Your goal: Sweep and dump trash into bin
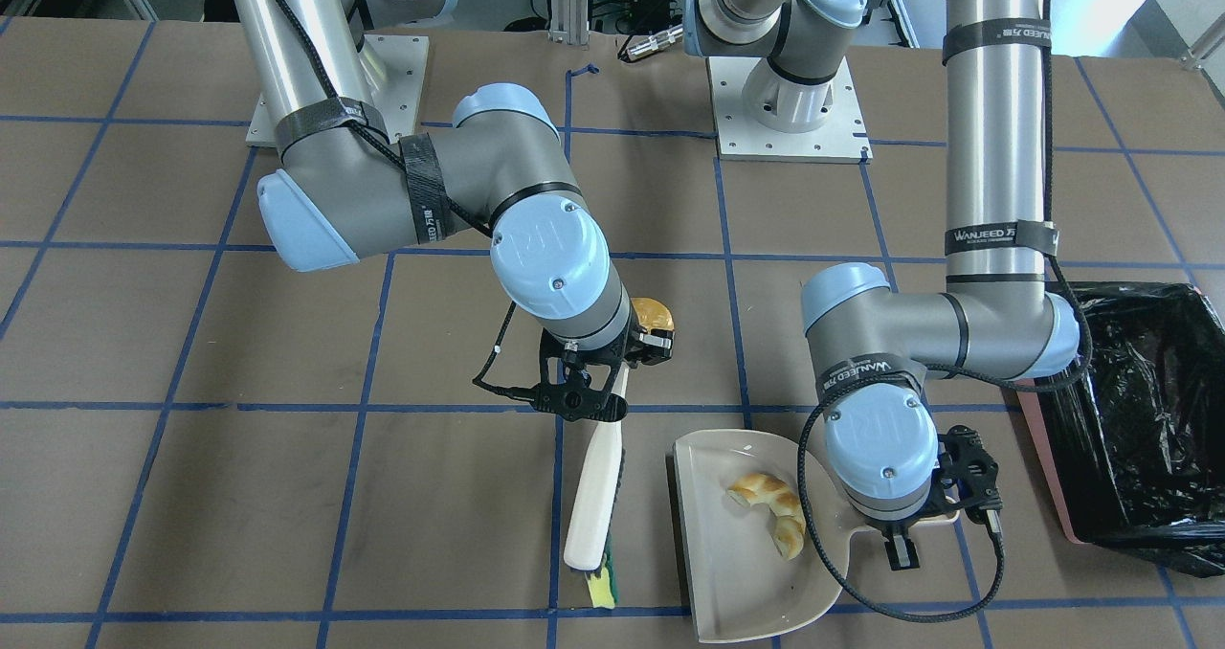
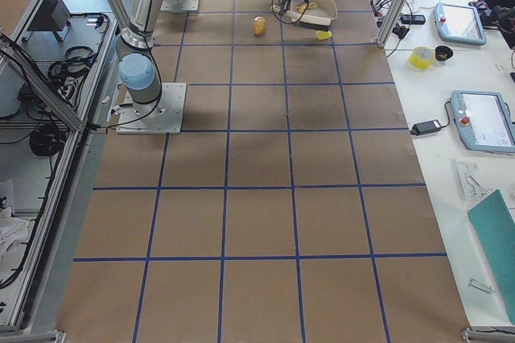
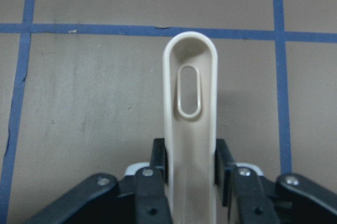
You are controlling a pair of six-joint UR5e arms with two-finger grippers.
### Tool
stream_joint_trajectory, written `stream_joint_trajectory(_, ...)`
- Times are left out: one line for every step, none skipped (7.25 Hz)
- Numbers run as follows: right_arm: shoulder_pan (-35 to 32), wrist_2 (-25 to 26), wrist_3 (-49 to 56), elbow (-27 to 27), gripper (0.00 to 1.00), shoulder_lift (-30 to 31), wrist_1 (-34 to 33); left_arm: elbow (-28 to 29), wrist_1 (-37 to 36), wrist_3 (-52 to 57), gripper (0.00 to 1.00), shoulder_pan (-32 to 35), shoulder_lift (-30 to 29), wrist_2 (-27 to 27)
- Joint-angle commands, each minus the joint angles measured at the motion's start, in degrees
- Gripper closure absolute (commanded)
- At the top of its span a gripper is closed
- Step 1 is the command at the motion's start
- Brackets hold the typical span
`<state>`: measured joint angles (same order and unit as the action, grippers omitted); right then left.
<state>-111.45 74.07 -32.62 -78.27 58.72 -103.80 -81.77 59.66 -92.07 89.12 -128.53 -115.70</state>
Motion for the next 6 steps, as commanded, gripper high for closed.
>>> stream_joint_trajectory(0.0,5.1,0.4,0.4,1.00,0.2,2.4,0.3,-0.1,-0.3,1.00,0.4,-0.7,-0.8)
stream_joint_trajectory(0.0,5.6,-0.2,0.5,1.00,0.3,2.6,0.3,-0.1,-0.3,1.00,0.6,-0.7,-2.2)
stream_joint_trajectory(-0.2,7.1,-0.3,0.5,1.00,1.1,2.7,0.4,0.0,0.4,1.00,1.1,0.1,-3.9)
stream_joint_trajectory(-0.2,10.5,0.4,-0.2,1.00,1.6,3.4,0.4,0.4,0.8,1.00,1.7,1.3,-4.6)
stream_joint_trajectory(-0.1,12.4,0.8,-0.4,1.00,1.5,4.4,0.4,0.8,0.8,1.00,2.9,2.2,-8.4)
stream_joint_trajectory(0.4,13.5,1.3,-0.8,1.00,1.4,5.3,0.3,0.9,1.2,1.00,3.5,1.6,-12.6)
